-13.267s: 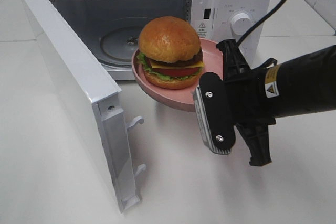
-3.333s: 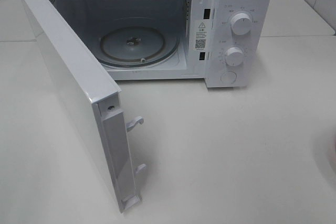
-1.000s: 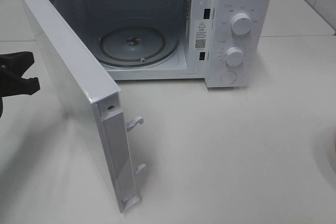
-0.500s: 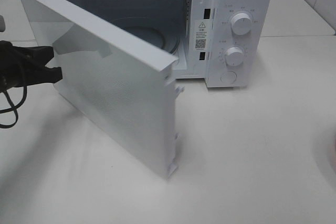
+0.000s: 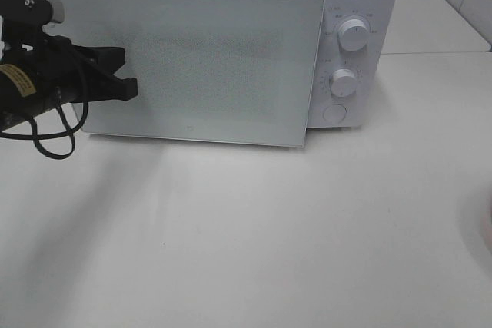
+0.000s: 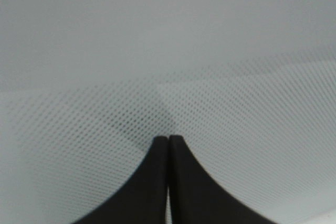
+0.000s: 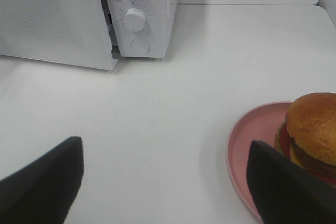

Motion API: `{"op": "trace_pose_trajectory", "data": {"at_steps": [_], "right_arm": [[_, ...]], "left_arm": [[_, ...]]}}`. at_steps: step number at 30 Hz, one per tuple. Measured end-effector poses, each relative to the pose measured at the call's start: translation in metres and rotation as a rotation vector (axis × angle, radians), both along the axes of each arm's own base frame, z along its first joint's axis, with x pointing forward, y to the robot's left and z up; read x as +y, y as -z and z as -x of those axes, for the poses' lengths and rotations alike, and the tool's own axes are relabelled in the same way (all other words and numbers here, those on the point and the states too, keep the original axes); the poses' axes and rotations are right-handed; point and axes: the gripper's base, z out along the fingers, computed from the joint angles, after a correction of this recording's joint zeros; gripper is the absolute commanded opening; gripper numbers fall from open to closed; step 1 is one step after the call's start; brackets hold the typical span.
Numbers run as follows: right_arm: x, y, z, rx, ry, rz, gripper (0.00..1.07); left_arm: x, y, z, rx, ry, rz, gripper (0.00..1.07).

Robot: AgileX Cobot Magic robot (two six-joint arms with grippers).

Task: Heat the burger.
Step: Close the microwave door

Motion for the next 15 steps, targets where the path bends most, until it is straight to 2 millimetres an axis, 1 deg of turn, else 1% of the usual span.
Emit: {"op": "trace_pose_trajectory", "data": {"at_steps": [2,3,4,6,7,8,9,11,12,13,14,15], "right_arm": [[0.0,0.0,0.0,0.0,0.0,0.0,0.76],[0.0,0.0,0.0,0.0,0.0,0.0,0.76],[0.0,0.0,0.0,0.0,0.0,0.0,0.76],[0.0,0.0,0.0,0.0,0.0,0.0,0.76],[0.0,0.0,0.0,0.0,0.0,0.0,0.76],[0.0,0.0,0.0,0.0,0.0,0.0,0.76],[0.0,0.0,0.0,0.0,0.0,0.0,0.76],[0.0,0.0,0.0,0.0,-0.001,-0.001,0.76],[0.0,0.0,0.0,0.0,-0.001,-0.001,0.76],[0.0,0.0,0.0,0.0,-0.001,-0.001,0.76],[0.0,0.0,0.0,0.0,-0.001,-0.001,0.76],[0.0,0.0,0.0,0.0,-0.001,-0.001,0.76]], "left_arm": [[-0.003,0.001,0.0,0.007,0.008,-0.005,0.0],[-0.01,0.003,-0.002,0.016,0.025,-0.011,0.0],[-0.01,0.003,-0.002,0.016,0.025,-0.011,0.0],[-0.019,0.006,-0.008,0.024,0.037,-0.013,0.0],[-0.019,0.006,-0.008,0.024,0.037,-0.013,0.0],[-0.025,0.008,-0.011,0.033,0.049,-0.02,0.0],[-0.025,0.008,-0.011,0.033,0.049,-0.02,0.0],[-0.038,0.01,-0.013,0.04,0.078,-0.026,0.0],[-0.038,0.01,-0.013,0.04,0.078,-0.026,0.0],[-0.046,0.012,-0.014,0.041,0.096,-0.029,0.0],[-0.046,0.012,-0.014,0.041,0.096,-0.029,0.0],[-0.056,0.013,-0.016,0.045,0.116,-0.034,0.0]]}}
